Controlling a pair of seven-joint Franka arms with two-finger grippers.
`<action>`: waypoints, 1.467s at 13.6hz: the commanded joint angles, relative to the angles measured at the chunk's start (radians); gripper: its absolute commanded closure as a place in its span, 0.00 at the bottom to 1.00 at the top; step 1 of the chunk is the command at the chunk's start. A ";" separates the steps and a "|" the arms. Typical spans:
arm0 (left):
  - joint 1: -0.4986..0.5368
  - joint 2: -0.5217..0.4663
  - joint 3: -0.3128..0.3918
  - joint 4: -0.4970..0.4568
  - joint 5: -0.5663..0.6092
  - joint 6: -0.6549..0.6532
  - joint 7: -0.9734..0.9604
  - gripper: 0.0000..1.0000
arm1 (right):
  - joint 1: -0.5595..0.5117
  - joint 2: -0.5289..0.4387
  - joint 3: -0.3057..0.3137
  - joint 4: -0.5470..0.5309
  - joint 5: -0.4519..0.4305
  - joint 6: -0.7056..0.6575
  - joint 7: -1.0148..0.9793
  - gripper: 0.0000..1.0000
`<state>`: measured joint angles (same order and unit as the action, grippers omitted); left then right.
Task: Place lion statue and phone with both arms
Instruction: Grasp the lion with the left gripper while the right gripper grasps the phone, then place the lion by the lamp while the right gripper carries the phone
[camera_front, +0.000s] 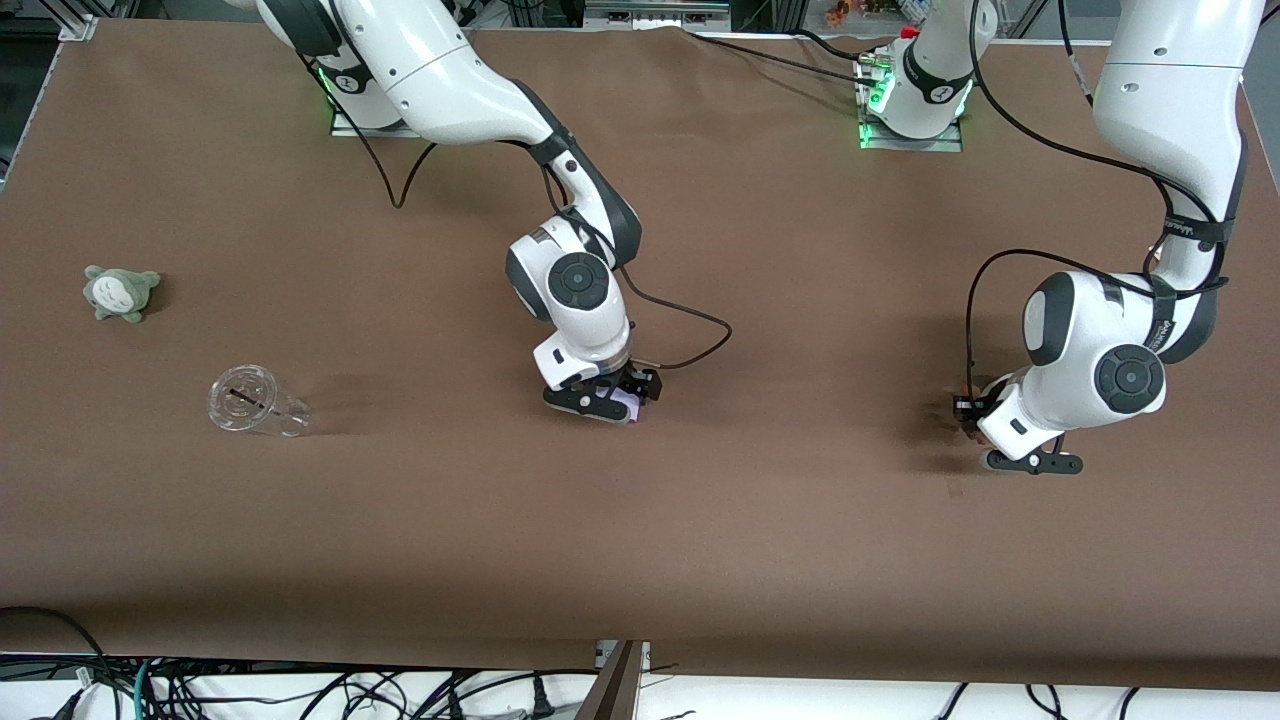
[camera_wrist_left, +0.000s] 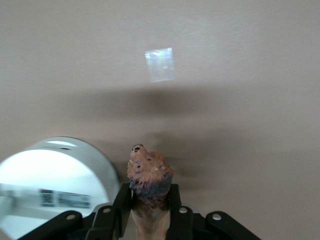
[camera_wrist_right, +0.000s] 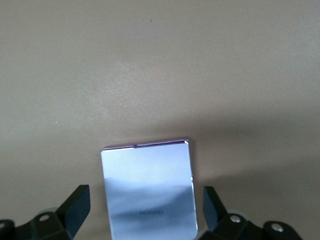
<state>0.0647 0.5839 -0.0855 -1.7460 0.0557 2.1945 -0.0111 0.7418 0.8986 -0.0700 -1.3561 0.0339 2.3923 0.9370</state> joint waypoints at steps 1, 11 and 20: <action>-0.003 -0.015 -0.007 -0.012 -0.037 -0.002 0.013 1.00 | 0.014 0.028 -0.010 0.032 -0.020 -0.004 0.016 0.00; -0.003 -0.006 -0.007 -0.030 -0.039 -0.010 0.016 0.00 | 0.028 0.049 -0.011 0.034 -0.026 0.004 0.013 0.01; -0.006 -0.121 -0.008 0.106 -0.025 -0.246 0.017 0.00 | -0.025 -0.012 -0.030 0.034 -0.042 -0.069 -0.123 0.59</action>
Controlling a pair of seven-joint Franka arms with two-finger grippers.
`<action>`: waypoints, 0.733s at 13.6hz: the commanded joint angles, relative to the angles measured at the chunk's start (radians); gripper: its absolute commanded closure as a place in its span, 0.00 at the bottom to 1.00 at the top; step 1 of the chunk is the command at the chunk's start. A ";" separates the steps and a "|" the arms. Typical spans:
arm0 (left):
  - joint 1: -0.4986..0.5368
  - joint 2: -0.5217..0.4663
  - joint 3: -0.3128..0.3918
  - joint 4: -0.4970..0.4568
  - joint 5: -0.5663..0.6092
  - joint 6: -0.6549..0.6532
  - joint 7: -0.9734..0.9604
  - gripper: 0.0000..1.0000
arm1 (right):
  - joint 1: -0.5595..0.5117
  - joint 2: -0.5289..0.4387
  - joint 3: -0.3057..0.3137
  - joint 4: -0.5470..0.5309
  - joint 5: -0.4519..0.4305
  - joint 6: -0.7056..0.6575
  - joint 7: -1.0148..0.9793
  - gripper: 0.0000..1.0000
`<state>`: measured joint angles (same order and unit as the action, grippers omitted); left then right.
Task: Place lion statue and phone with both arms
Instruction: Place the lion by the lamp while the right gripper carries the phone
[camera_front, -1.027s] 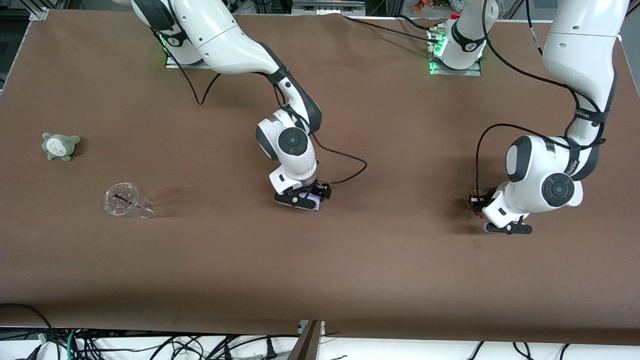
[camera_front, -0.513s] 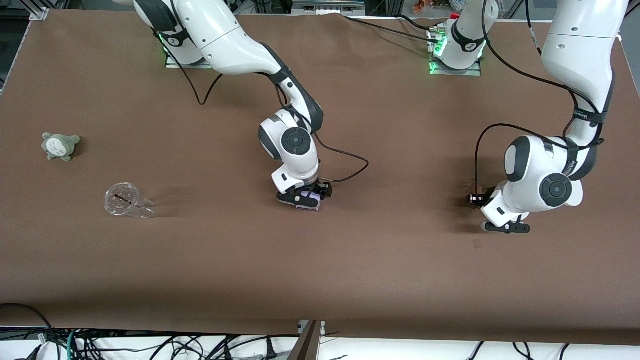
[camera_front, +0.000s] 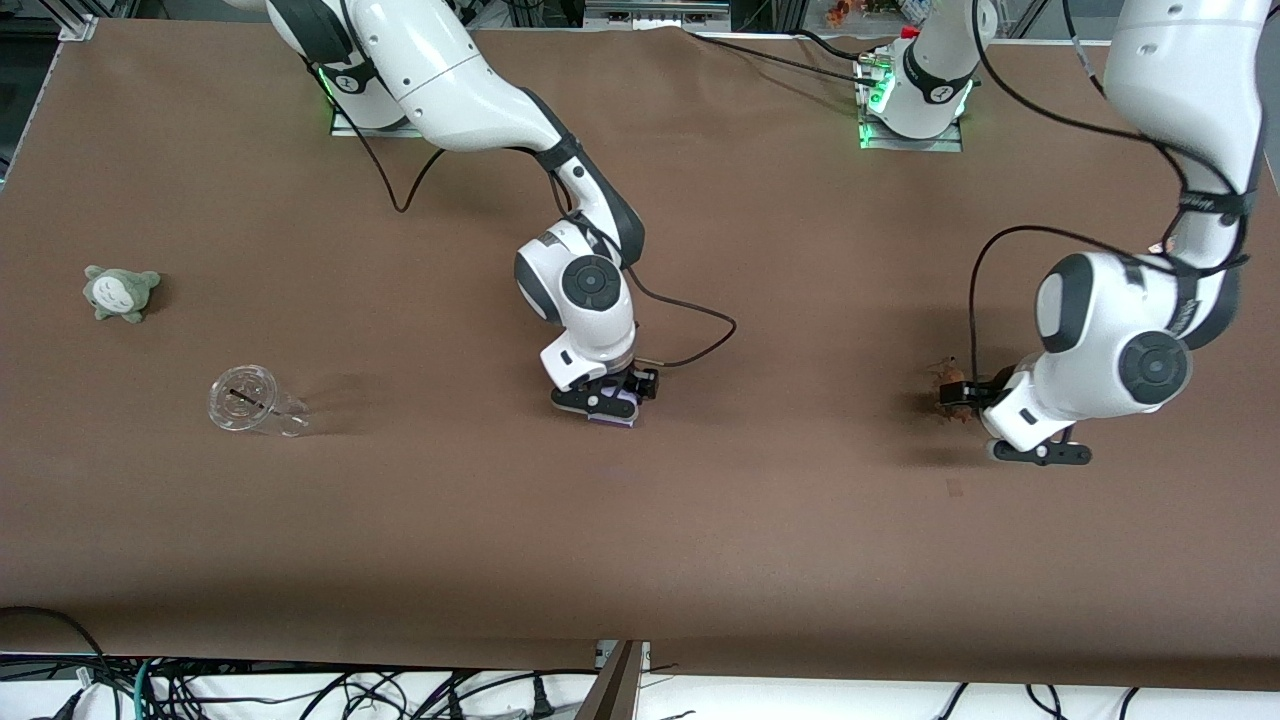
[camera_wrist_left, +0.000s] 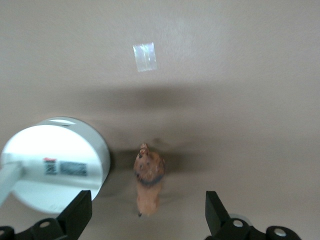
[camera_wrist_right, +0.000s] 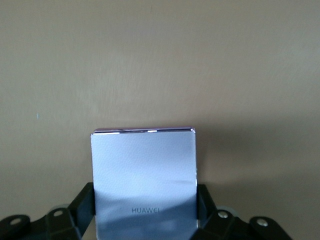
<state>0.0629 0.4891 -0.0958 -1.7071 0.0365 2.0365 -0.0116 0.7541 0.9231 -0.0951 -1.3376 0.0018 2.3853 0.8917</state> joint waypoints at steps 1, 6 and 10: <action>-0.003 -0.038 0.002 0.108 -0.004 -0.134 0.022 0.00 | -0.074 -0.058 -0.003 0.015 -0.003 -0.099 -0.146 0.59; -0.002 -0.131 0.001 0.262 -0.004 -0.272 0.021 0.00 | -0.263 -0.162 -0.005 -0.011 0.015 -0.288 -0.449 0.59; -0.002 -0.167 0.005 0.371 0.012 -0.334 0.008 0.00 | -0.413 -0.205 -0.005 -0.120 0.021 -0.293 -0.655 0.59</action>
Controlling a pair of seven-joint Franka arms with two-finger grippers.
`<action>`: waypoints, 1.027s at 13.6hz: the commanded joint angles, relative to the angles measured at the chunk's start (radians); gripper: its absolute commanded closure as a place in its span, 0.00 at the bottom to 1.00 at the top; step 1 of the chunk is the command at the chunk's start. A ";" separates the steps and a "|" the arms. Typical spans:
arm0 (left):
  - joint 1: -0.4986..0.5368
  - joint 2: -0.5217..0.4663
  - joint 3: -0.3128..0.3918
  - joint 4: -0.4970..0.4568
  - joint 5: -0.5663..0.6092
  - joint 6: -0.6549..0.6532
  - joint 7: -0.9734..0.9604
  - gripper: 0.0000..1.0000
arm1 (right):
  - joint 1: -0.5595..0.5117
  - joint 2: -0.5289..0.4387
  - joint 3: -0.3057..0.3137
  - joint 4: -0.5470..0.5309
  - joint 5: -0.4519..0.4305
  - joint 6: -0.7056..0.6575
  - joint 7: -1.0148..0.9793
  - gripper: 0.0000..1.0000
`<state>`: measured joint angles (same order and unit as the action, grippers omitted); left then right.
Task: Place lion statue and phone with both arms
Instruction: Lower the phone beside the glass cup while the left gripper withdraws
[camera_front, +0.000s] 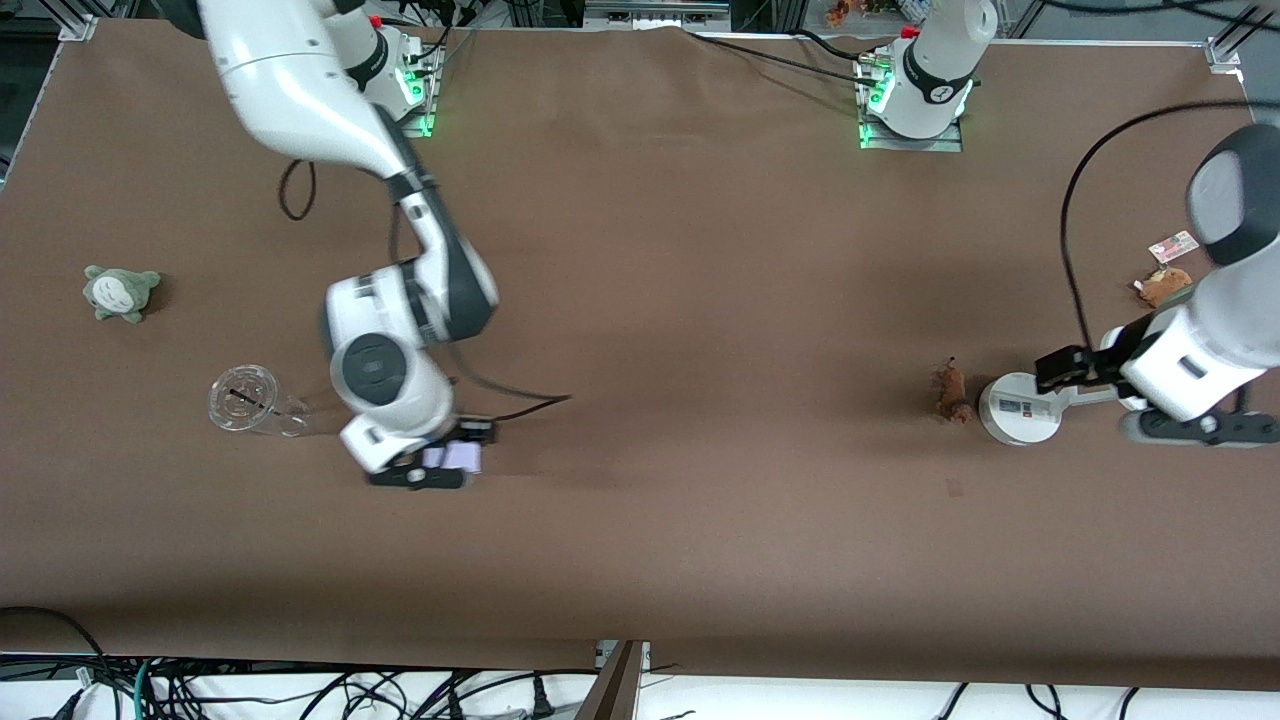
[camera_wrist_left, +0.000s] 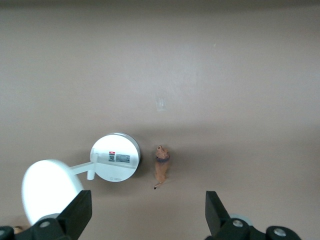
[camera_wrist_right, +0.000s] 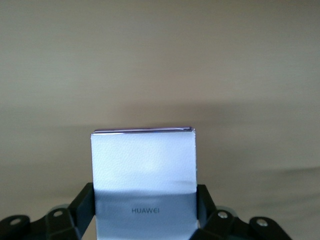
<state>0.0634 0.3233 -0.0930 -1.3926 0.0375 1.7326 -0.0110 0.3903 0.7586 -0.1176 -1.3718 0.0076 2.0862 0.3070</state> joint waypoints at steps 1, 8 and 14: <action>-0.004 -0.009 0.001 0.070 0.033 -0.041 0.008 0.00 | -0.068 -0.041 0.018 -0.102 0.031 0.009 -0.084 0.59; 0.012 -0.240 -0.014 -0.131 0.041 -0.159 0.028 0.00 | -0.140 -0.059 0.013 -0.226 0.083 0.053 -0.170 0.59; 0.000 -0.273 0.019 -0.189 0.019 -0.094 0.051 0.00 | -0.146 -0.076 0.006 -0.317 0.083 0.143 -0.189 0.42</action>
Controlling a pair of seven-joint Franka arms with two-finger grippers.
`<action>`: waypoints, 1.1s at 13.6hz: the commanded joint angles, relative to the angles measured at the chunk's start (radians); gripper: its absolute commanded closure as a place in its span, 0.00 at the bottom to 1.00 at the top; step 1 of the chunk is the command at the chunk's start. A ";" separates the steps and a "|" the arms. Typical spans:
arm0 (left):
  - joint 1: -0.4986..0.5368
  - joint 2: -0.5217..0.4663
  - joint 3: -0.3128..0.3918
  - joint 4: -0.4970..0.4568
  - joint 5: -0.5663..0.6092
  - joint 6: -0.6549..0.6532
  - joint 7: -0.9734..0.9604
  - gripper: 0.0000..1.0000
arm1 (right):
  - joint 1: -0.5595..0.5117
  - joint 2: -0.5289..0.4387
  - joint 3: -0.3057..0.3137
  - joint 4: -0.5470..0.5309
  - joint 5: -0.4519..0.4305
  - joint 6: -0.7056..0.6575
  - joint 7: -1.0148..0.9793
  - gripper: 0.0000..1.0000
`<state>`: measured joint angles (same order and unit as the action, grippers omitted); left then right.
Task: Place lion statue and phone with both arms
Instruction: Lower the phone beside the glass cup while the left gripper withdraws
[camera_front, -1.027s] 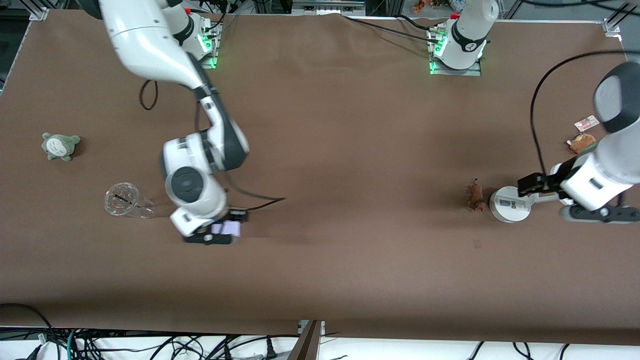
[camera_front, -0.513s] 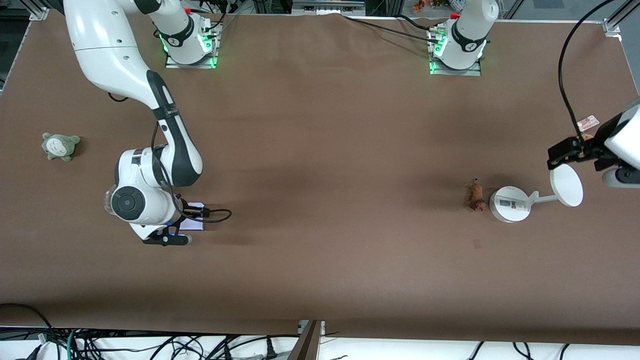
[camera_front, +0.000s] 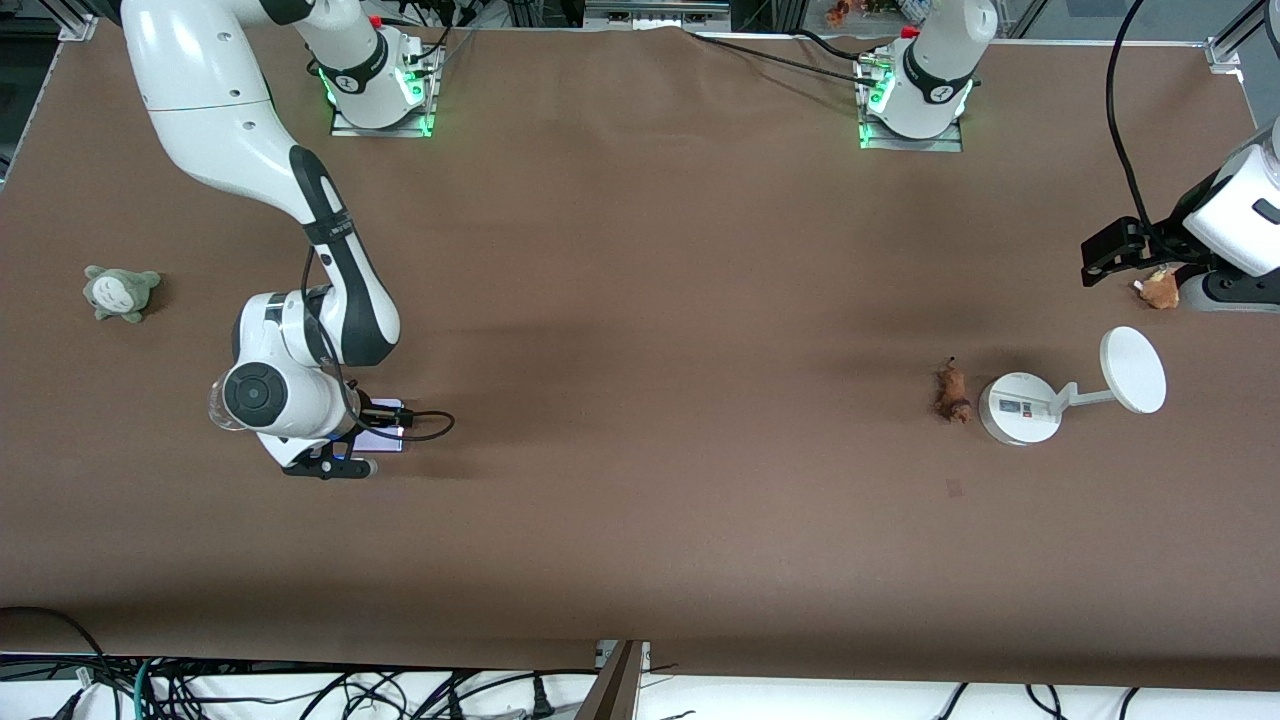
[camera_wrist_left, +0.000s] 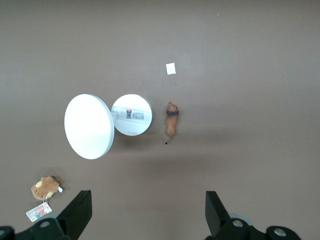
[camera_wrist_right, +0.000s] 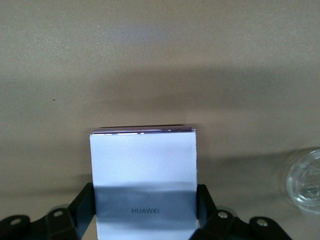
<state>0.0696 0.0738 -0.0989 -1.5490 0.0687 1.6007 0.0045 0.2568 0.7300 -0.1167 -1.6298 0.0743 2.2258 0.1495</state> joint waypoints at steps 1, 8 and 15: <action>-0.040 -0.023 0.043 -0.031 -0.012 0.036 0.034 0.00 | -0.013 -0.047 0.003 -0.058 0.016 0.003 -0.034 0.06; -0.077 -0.052 0.064 -0.062 -0.010 0.035 0.032 0.00 | -0.013 -0.135 -0.032 0.160 -0.004 -0.235 -0.128 0.00; -0.065 -0.117 0.062 -0.178 -0.027 0.096 0.025 0.00 | -0.014 -0.217 -0.158 0.370 0.010 -0.560 -0.326 0.00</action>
<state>0.0054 0.0134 -0.0461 -1.6600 0.0642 1.6681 0.0165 0.2462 0.5460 -0.2561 -1.2752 0.0730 1.7135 -0.1411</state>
